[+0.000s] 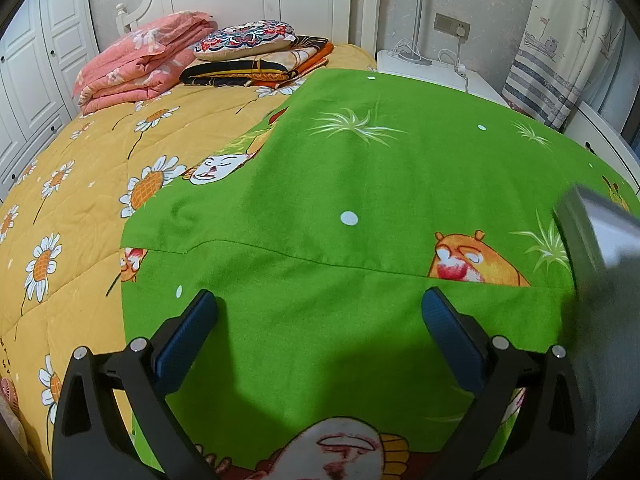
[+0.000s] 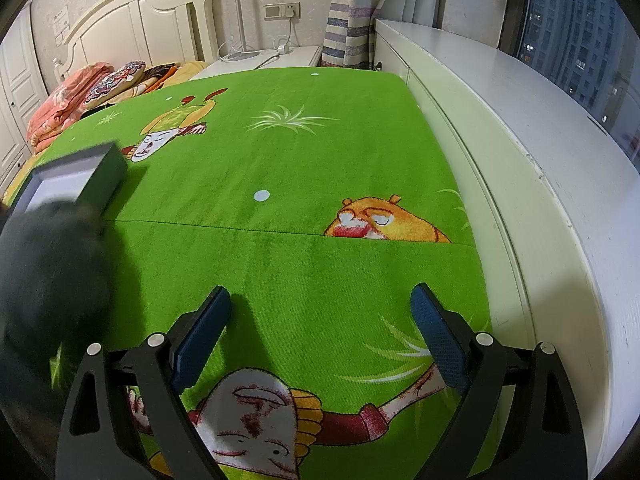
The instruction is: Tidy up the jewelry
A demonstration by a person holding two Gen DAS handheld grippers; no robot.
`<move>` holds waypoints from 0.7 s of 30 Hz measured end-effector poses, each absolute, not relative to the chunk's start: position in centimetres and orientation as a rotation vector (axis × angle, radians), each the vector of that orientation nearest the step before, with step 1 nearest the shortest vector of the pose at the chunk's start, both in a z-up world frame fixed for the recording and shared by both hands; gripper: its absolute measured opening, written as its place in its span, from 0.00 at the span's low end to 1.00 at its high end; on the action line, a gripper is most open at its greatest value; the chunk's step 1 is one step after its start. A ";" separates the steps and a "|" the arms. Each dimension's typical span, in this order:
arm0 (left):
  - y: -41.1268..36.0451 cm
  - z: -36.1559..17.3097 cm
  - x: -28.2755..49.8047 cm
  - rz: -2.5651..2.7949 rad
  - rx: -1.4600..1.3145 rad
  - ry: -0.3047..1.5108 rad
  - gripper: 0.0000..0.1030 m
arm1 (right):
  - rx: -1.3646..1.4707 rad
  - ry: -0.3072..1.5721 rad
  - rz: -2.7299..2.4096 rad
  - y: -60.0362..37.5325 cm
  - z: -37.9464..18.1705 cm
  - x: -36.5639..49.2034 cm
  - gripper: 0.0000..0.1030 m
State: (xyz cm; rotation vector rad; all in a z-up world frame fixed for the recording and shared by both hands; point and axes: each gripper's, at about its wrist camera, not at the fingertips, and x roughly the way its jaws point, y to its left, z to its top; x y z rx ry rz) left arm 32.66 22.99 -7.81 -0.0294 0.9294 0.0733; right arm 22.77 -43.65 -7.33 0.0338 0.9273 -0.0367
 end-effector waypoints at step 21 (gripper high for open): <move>23.0 -7.7 32.6 0.074 -0.030 0.930 0.97 | 0.034 0.928 -0.037 -43.7 -7.3 22.8 0.83</move>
